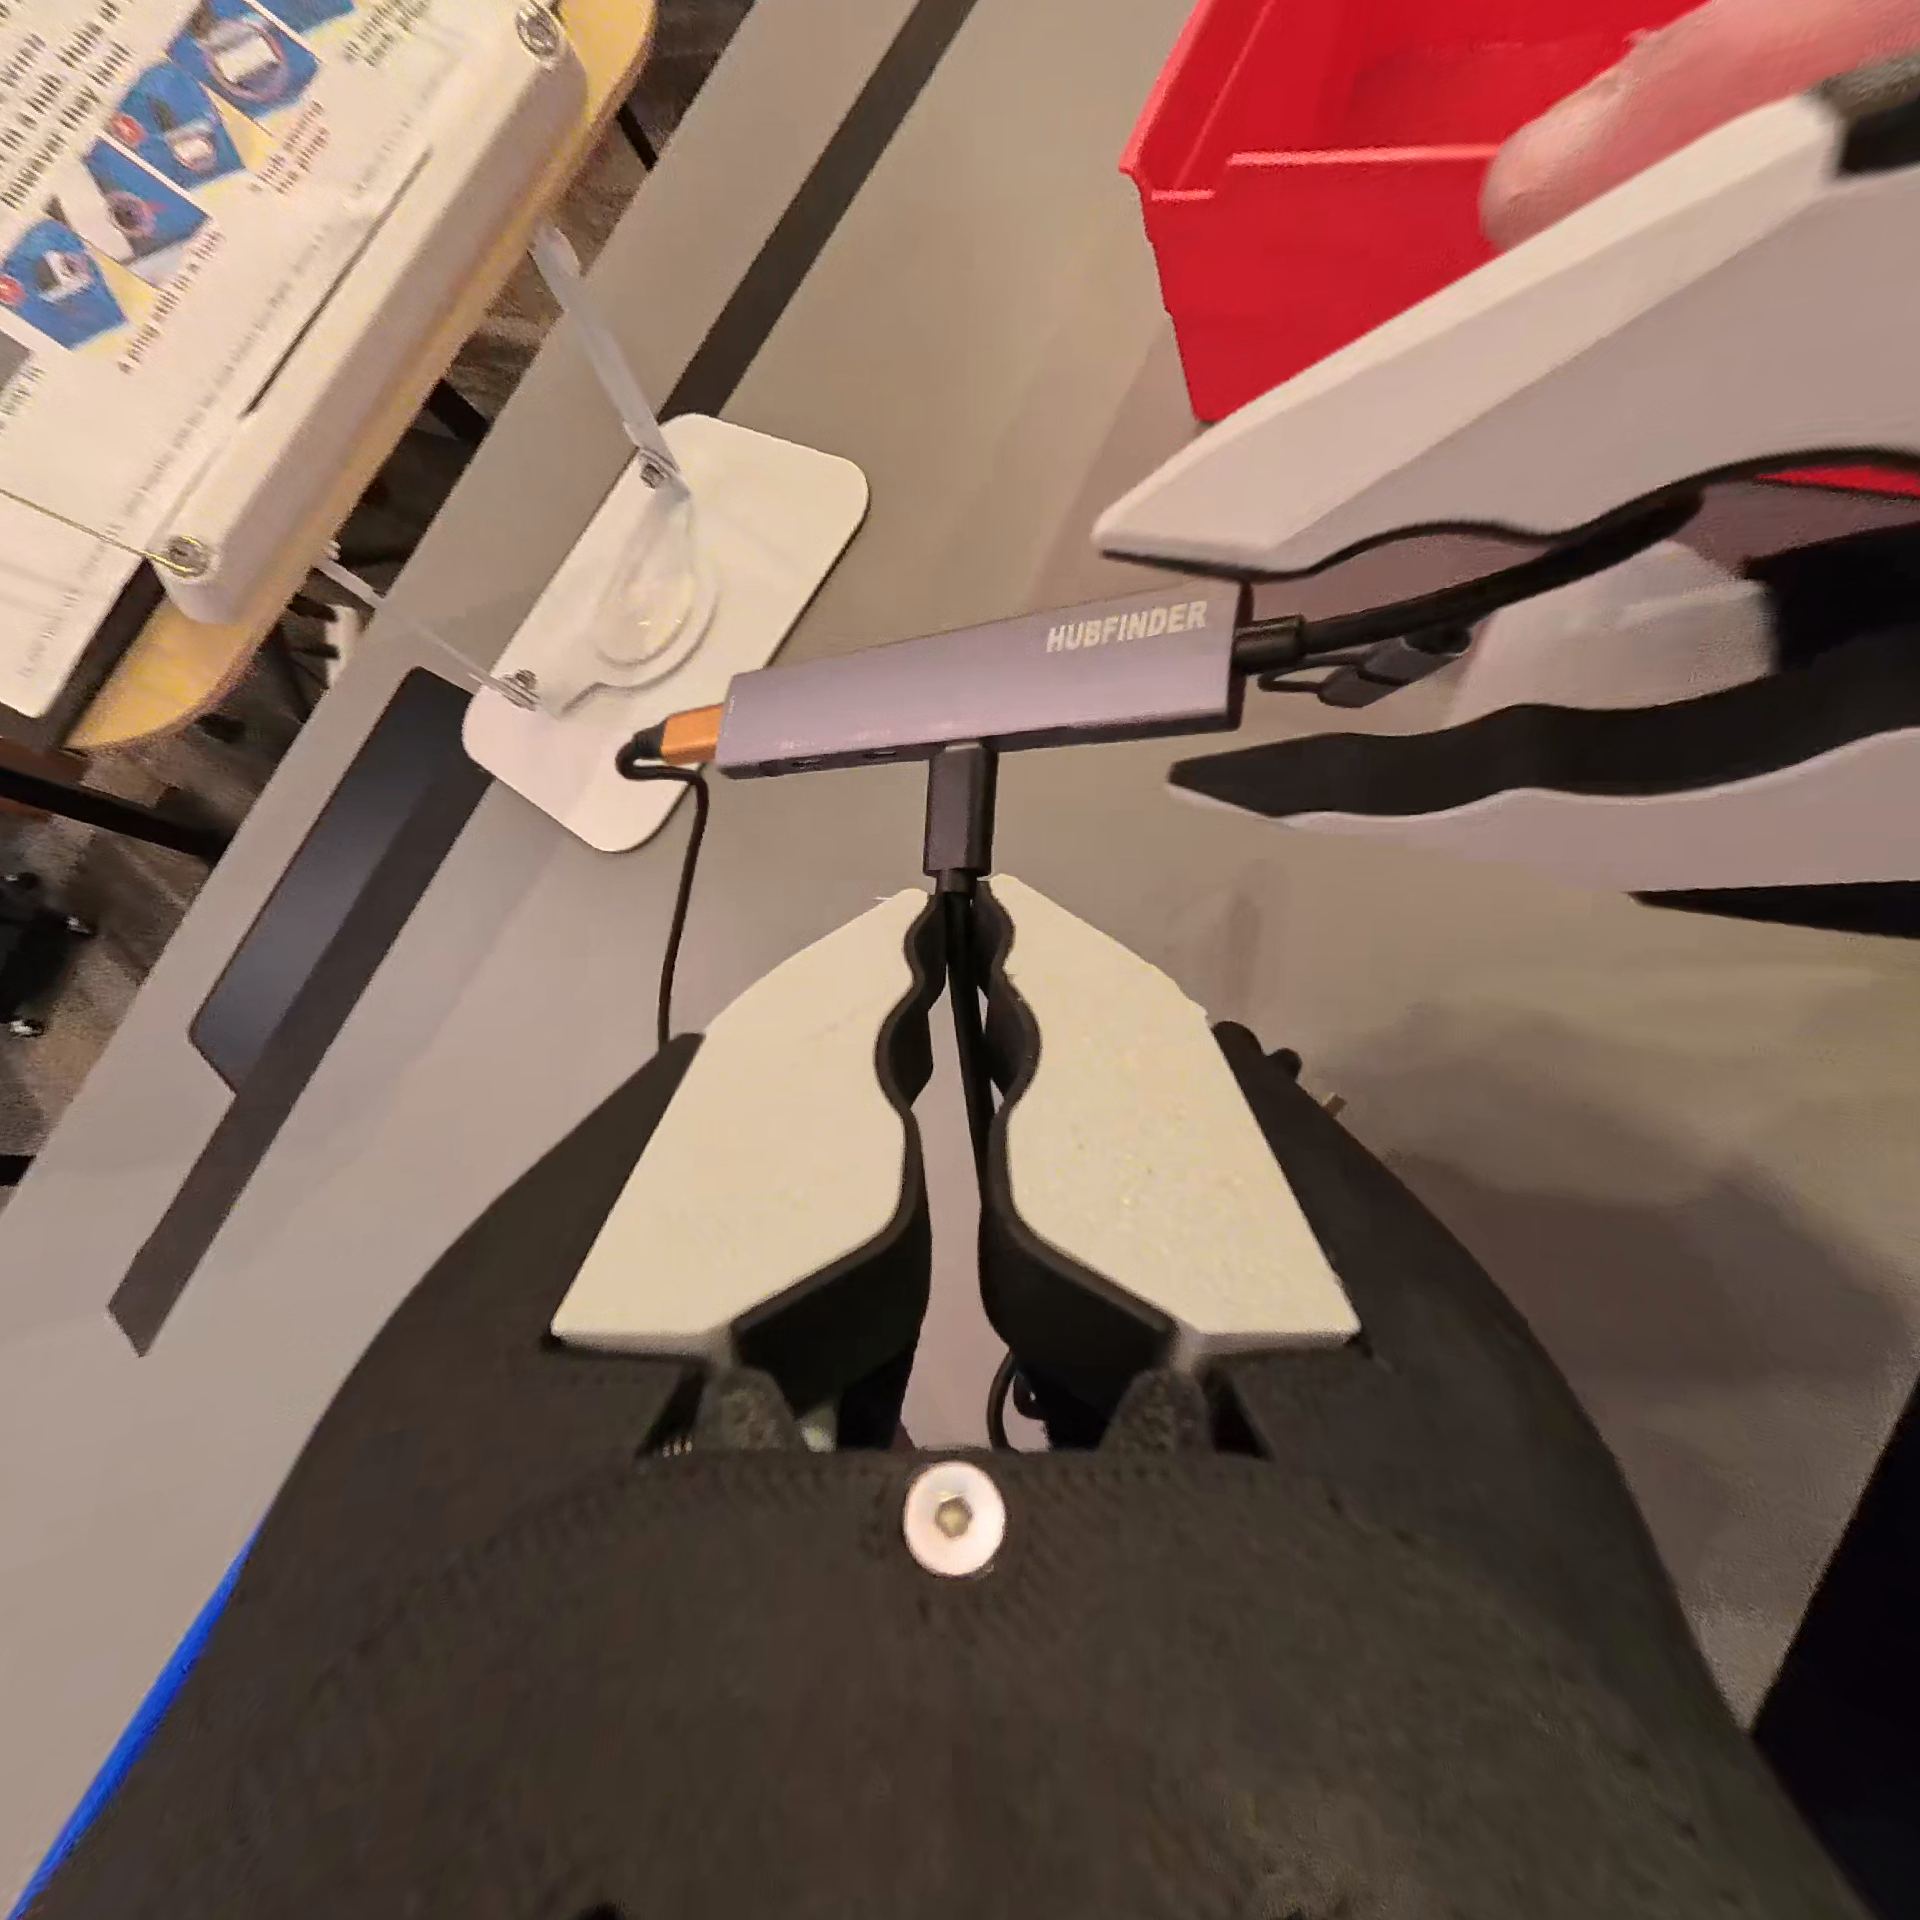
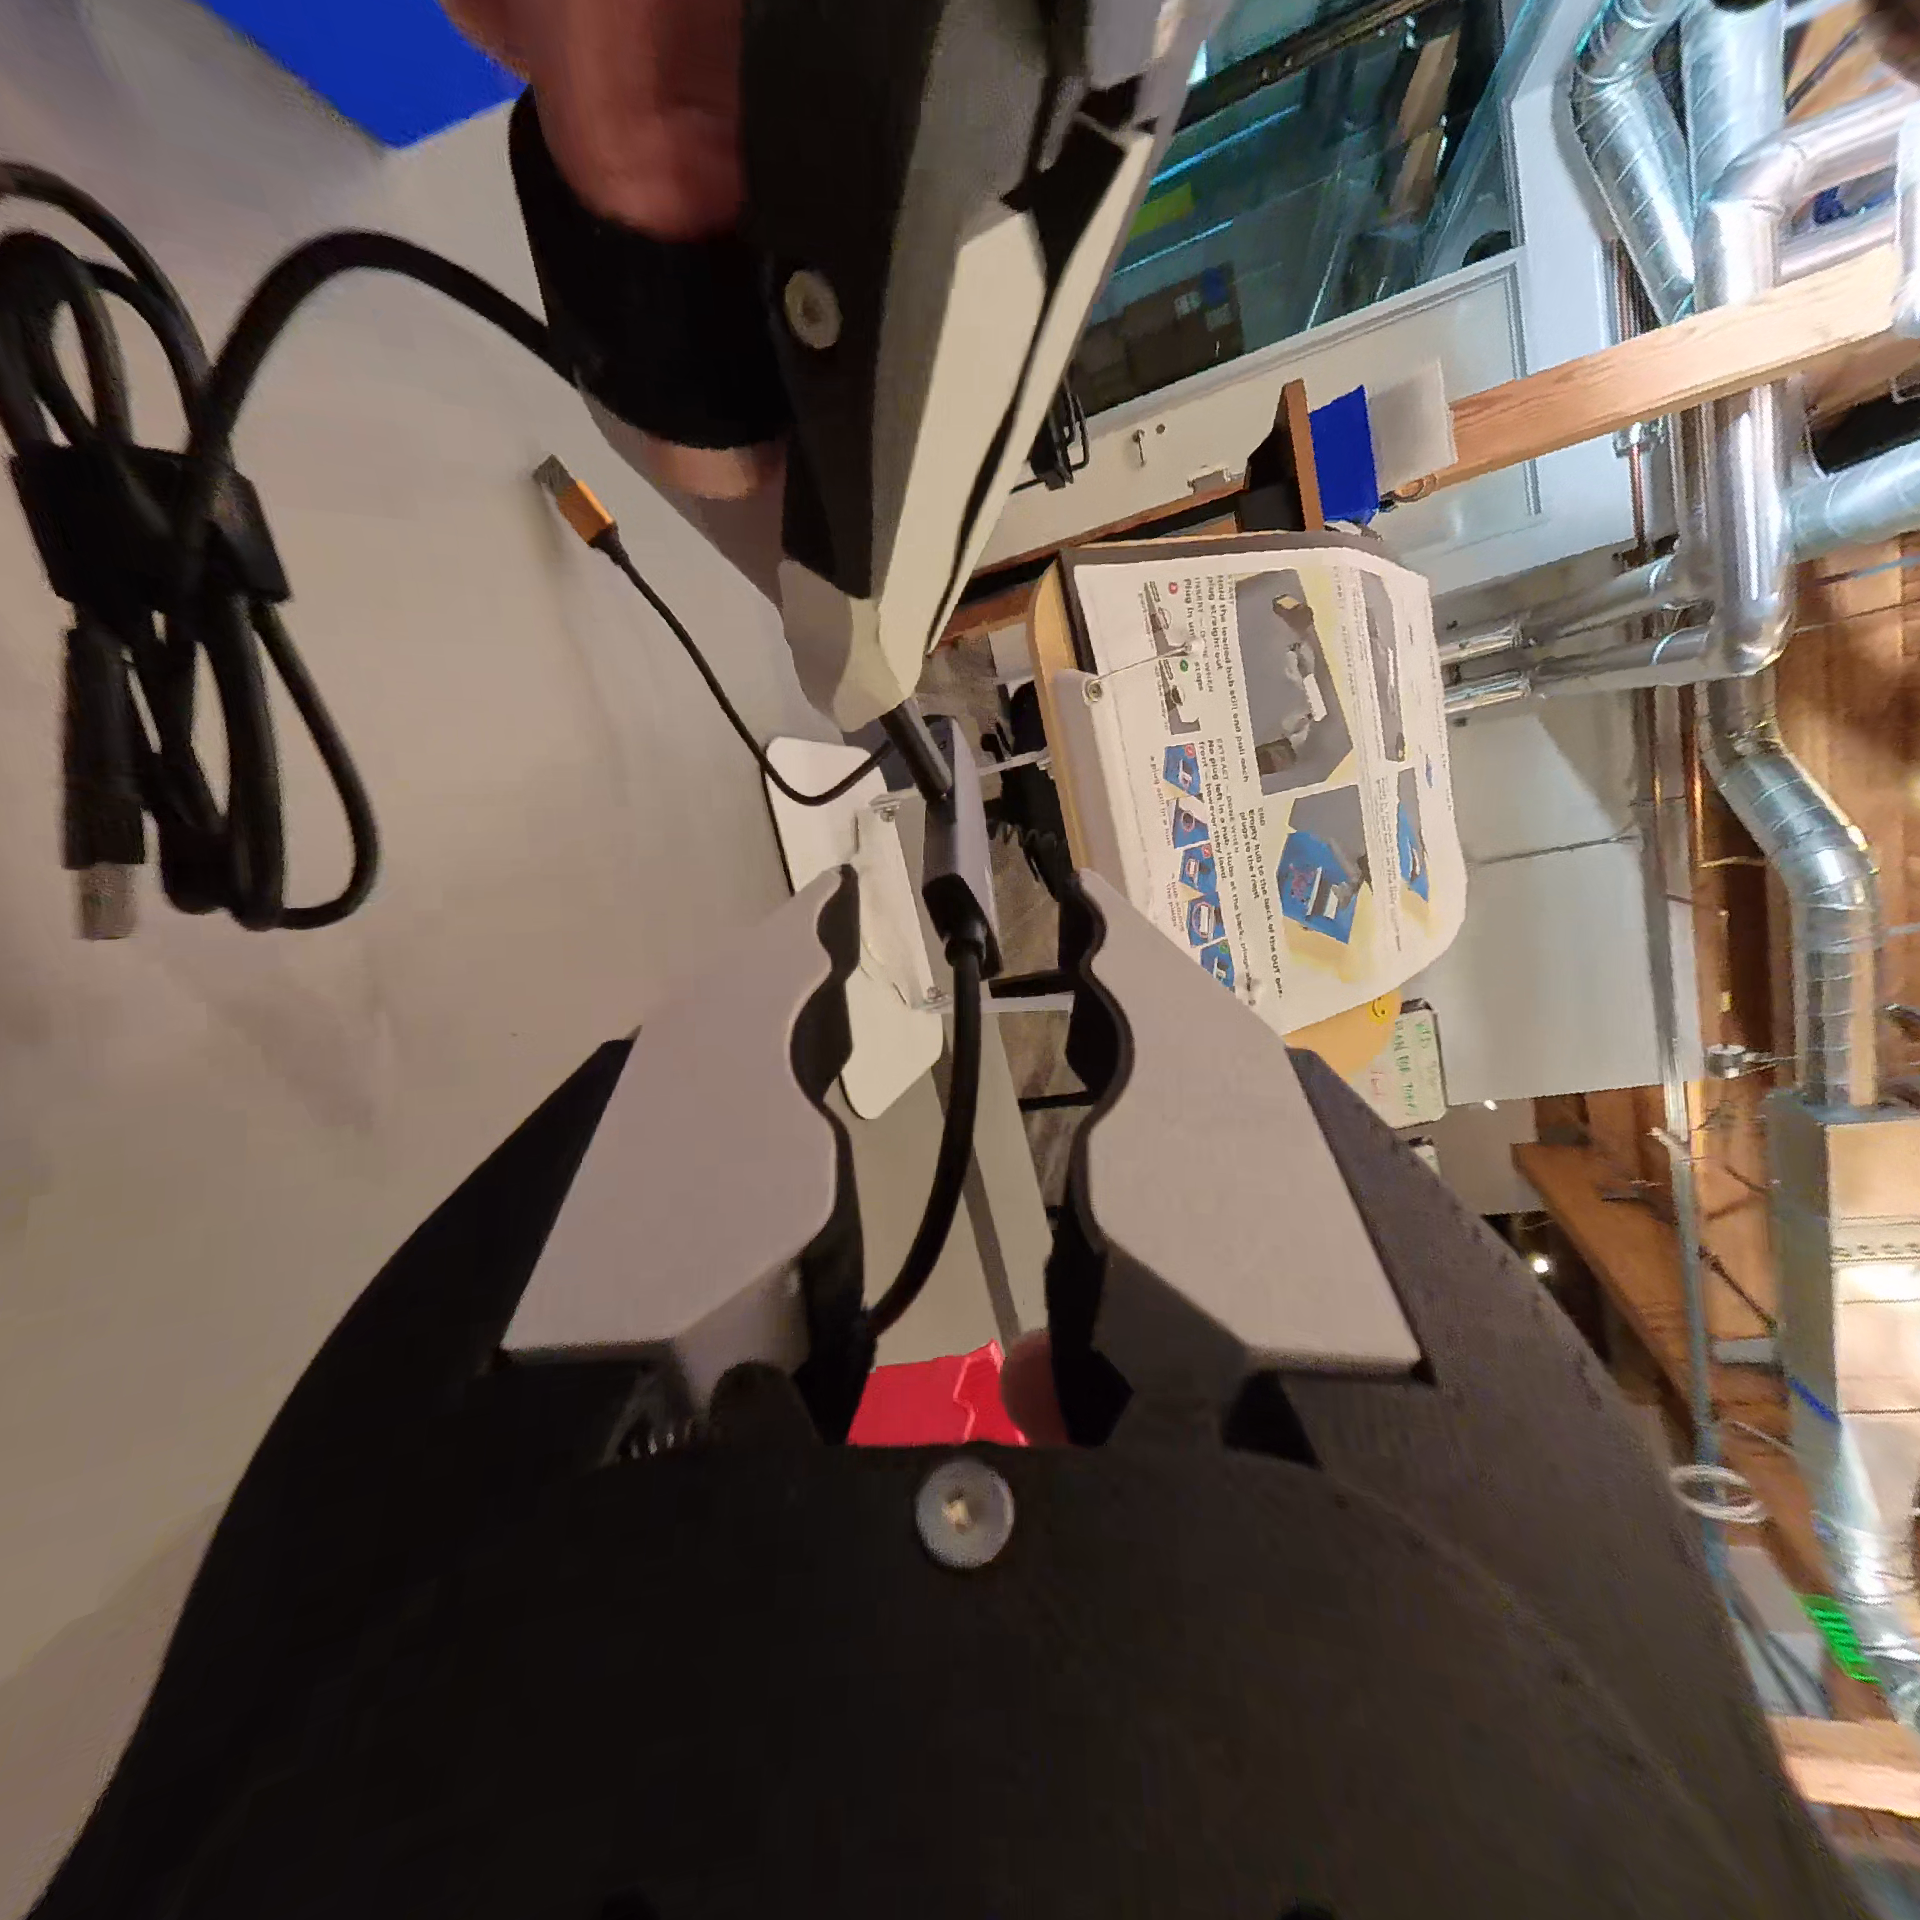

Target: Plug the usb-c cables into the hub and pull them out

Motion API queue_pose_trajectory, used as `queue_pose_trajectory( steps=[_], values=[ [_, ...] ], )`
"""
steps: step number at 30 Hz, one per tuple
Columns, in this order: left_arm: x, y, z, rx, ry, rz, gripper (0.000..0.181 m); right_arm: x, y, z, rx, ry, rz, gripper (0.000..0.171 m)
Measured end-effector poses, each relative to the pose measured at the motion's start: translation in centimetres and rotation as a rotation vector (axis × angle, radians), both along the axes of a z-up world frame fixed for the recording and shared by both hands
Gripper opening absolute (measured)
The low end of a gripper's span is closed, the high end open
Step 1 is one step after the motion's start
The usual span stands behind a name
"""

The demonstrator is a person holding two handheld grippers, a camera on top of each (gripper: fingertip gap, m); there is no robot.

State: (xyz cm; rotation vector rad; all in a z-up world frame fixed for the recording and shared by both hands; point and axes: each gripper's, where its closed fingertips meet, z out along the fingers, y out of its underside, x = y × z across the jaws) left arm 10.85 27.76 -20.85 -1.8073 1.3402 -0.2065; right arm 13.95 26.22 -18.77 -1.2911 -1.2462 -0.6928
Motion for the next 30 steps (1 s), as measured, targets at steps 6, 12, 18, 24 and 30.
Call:
queue_pose_trajectory(
  steps=[6, 12, 18, 24, 30],
  values=[
    [-0.1, -1.0, -0.9, -0.053, 0.014, -0.031, 0.004, -0.1, 0.8, -1.3, 0.030, -0.110, 0.014, 0.008],
    [-0.2, -1.1, -0.8, -0.062, 0.005, -0.041, 0.004, 0.0, 0.8, -1.5, -0.028, -0.059, 0.050, 0.007],
    [-0.9, -2.3, 1.9, -0.077, -0.040, -0.140, 0.024, 0.8, 0.8, -1.4, -0.081, 0.050, 0.074, 0.007],
    [-3.6, -1.1, 5.7, 0.032, -0.103, -0.154, 0.029, 1.4, 0.5, -0.8, -0.132, 0.178, 0.116, 0.007],
    [-4.8, 0.1, 5.8, 0.287, 0.046, -0.200, 0.036, 1.1, -0.4, -0.5, -0.186, 0.223, 0.158, 0.007]
  ],
)
